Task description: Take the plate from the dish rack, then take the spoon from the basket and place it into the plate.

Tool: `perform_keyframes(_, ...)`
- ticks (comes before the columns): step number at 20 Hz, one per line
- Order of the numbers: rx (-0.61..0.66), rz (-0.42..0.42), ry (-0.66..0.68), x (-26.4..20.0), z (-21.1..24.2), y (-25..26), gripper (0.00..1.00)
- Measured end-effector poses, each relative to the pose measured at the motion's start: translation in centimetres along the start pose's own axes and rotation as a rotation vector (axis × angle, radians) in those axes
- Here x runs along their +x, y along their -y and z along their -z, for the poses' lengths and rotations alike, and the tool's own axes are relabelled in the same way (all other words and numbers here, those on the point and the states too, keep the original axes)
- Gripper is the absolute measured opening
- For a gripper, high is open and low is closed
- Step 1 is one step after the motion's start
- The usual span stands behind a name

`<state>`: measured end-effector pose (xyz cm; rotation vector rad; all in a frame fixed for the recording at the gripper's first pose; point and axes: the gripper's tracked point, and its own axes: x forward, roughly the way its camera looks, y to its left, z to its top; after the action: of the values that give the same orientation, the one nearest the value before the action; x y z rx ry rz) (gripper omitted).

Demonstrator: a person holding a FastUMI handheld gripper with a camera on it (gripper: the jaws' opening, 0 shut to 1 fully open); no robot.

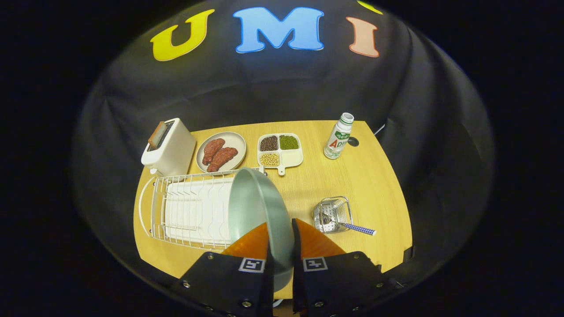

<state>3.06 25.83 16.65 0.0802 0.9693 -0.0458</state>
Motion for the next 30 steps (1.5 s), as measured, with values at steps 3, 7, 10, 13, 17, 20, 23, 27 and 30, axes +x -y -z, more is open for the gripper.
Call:
perform_keyframes(3, 0.023, -0.098, -0.021, -0.7, 2.3, 1.4, 0.17)
perform_keyframes(7, 0.036, -0.192, -0.054, -0.7, 5.3, 3.2, 0.17)
perform_keyframes(10, 0.039, -0.237, -0.055, -0.4, 7.1, 4.3, 0.17)
perform_keyframes(13, 0.041, -0.299, -0.074, -0.2, 9.3, 4.7, 0.17)
perform_keyframes(17, 0.074, -0.356, -0.138, 1.0, 12.6, 5.1, 0.17)
perform_keyframes(20, 0.101, -0.394, -0.191, 2.1, 15.4, 4.9, 0.17)
perform_keyframes(23, 0.139, -0.44, -0.241, 3.8, 18.1, 4.5, 0.17)
perform_keyframes(27, 0.17, -0.454, -0.274, 5.9, 20.7, 5.0, 0.17)
perform_keyframes(30, 0.237, -0.493, -0.328, 7.0, 22.7, 4.7, 0.17)
